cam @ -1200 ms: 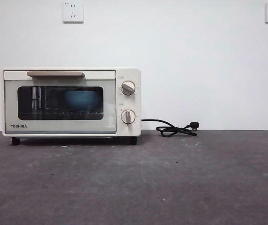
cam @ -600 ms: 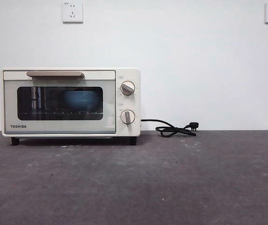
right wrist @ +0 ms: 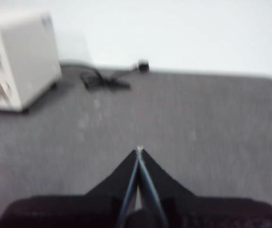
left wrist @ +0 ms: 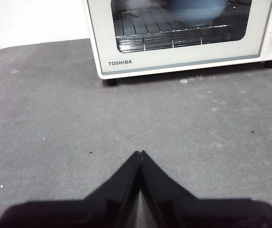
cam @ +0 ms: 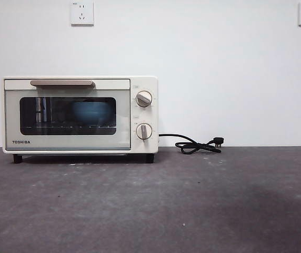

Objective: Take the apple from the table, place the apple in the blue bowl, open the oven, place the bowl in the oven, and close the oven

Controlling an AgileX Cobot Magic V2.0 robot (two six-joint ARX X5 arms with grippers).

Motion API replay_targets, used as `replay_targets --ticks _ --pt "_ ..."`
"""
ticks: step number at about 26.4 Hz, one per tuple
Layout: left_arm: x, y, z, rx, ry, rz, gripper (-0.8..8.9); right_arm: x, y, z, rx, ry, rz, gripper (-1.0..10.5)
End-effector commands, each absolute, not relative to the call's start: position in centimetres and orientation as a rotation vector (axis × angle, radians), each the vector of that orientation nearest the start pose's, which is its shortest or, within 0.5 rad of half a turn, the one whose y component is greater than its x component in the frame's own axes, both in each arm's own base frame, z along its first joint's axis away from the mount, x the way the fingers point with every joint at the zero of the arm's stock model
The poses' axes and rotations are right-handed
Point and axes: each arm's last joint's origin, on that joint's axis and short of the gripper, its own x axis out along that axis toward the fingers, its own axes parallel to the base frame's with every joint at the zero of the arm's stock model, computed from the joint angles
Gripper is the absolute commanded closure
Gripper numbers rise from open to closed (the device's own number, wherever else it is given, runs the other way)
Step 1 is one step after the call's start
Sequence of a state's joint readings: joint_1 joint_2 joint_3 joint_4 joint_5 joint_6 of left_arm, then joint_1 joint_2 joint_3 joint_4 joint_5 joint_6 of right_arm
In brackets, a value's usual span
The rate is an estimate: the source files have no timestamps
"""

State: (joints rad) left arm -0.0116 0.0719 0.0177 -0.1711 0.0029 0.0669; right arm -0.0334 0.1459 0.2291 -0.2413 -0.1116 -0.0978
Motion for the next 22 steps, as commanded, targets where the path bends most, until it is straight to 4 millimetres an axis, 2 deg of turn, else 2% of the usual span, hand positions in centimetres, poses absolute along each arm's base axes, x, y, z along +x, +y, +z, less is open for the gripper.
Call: replay_targets --ticks 1,4,7,22 --pt "9.9 -0.1 14.5 0.06 0.229 -0.021 8.17 9.4 0.0 18.2 -0.096 0.165 0.087 9.4" --pt "9.9 -0.1 14.5 0.061 0.229 -0.021 8.17 9.5 0.0 16.2 -0.094 0.157 0.079 9.4" --pt "9.9 -0.1 14.5 0.06 0.229 -0.021 8.17 9.6 0.0 15.2 -0.086 0.156 0.079 9.4" --pt "9.9 -0.1 14.5 0.06 0.229 -0.021 8.17 9.6 -0.1 15.1 -0.054 0.171 0.057 9.4"
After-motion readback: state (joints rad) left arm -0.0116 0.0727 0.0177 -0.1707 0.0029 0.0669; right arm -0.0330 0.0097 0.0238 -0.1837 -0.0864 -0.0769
